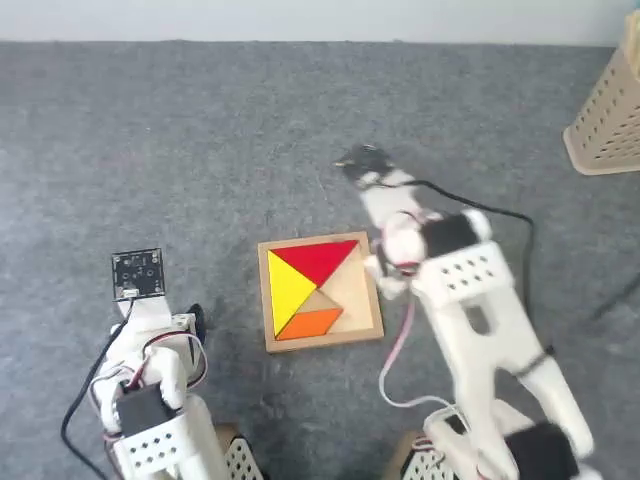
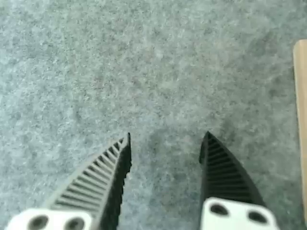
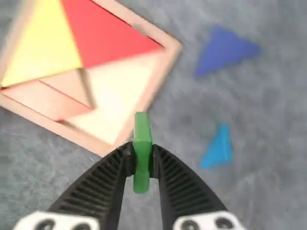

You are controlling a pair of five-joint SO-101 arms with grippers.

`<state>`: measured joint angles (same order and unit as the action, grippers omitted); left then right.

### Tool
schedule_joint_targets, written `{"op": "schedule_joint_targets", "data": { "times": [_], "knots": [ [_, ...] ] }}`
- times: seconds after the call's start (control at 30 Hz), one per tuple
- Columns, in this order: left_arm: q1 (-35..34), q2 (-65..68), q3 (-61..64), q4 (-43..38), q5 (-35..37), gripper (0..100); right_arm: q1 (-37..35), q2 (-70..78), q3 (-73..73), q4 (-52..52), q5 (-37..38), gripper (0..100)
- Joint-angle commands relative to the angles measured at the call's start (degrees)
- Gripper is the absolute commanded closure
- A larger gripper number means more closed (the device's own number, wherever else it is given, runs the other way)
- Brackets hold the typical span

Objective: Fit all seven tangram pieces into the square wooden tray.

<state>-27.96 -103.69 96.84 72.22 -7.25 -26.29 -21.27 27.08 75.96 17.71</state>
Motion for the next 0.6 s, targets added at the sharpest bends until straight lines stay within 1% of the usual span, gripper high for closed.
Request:
{"op": "schedule_joint_targets", "data": {
  "times": [0.0, 0.1, 0.23, 0.57],
  "knots": [
    [0.4, -0.7, -0.3, 0.2, 0.5, 77, -4.6, 9.2, -9.6, -0.1, -0.7, 99.3],
    [0.4, -0.7, -0.3, 0.2, 0.5, 77, -7.3, 17.0, -14.3, -2.2, -0.6, 99.3],
    [0.4, -0.7, -0.3, 0.2, 0.5, 77, -8.9, 24.2, -17.3, -3.1, -0.7, 99.3],
    [0.4, -0.7, -0.3, 0.2, 0.5, 77, -9.6, 26.1, -14.0, -10.5, -0.8, 99.3]
  ]
}}
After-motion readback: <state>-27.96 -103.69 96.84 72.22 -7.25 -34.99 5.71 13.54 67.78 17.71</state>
